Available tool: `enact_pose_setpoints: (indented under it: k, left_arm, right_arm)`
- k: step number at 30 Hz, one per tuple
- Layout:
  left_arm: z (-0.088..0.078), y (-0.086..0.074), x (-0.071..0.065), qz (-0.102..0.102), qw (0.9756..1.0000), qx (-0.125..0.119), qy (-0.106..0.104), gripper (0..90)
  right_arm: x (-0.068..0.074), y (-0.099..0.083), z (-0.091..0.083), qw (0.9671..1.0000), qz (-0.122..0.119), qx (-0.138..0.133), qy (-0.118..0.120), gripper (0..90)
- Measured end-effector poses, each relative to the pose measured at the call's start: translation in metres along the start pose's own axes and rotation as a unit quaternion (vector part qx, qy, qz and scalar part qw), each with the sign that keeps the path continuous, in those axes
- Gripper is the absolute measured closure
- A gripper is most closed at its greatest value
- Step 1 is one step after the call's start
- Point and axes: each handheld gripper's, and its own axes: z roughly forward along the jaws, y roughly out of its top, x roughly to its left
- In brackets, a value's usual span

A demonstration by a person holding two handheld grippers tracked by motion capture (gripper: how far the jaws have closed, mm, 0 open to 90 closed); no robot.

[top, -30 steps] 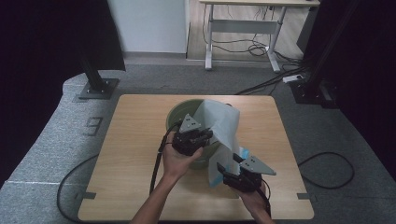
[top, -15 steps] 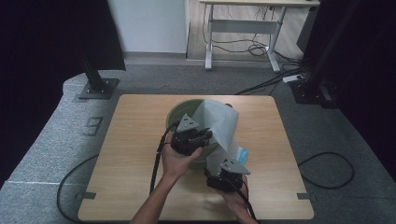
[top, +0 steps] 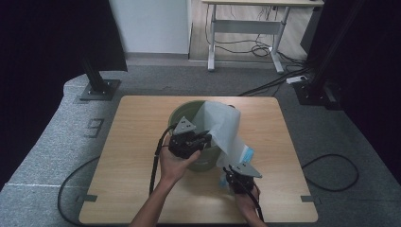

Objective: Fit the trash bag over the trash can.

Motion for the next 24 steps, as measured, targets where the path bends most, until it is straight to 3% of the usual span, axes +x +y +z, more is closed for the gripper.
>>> enact_pose_setpoints:
  k: [4,7,9,14,22,24]
  left_arm:
    - [-0.009,-0.002,0.004,0.001,1.0,-0.004,0.002,80.7]
    - [-0.015,-0.002,0.006,0.004,1.0,-0.006,0.005,80.6]
    - [-0.018,-0.002,0.007,0.005,0.9999,-0.007,0.006,80.7]
    - [-0.023,-0.002,0.01,0.009,0.9999,-0.009,0.011,80.6]
    - [-0.029,-0.003,0.017,0.007,0.9998,-0.011,0.018,80.3]
    - [-0.031,-0.003,0.019,0.005,0.9993,-0.016,0.032,78.3]
  right_arm:
    - [-0.016,0.005,-0.015,0.9997,0.001,-0.021,-0.012,88.4]
    - [-0.032,0.018,-0.034,0.9983,0.01,-0.053,-0.024,88.5]
    - [-0.041,0.028,-0.046,0.9967,0.013,-0.074,-0.032,88.4]
    - [-0.057,0.069,-0.078,0.9905,-0.006,-0.128,-0.05,88.5]
    - [-0.062,0.126,-0.094,0.9841,-0.042,-0.168,-0.041,88.5]
    - [-0.058,0.137,-0.094,0.9832,-0.05,-0.172,-0.035,88.5]
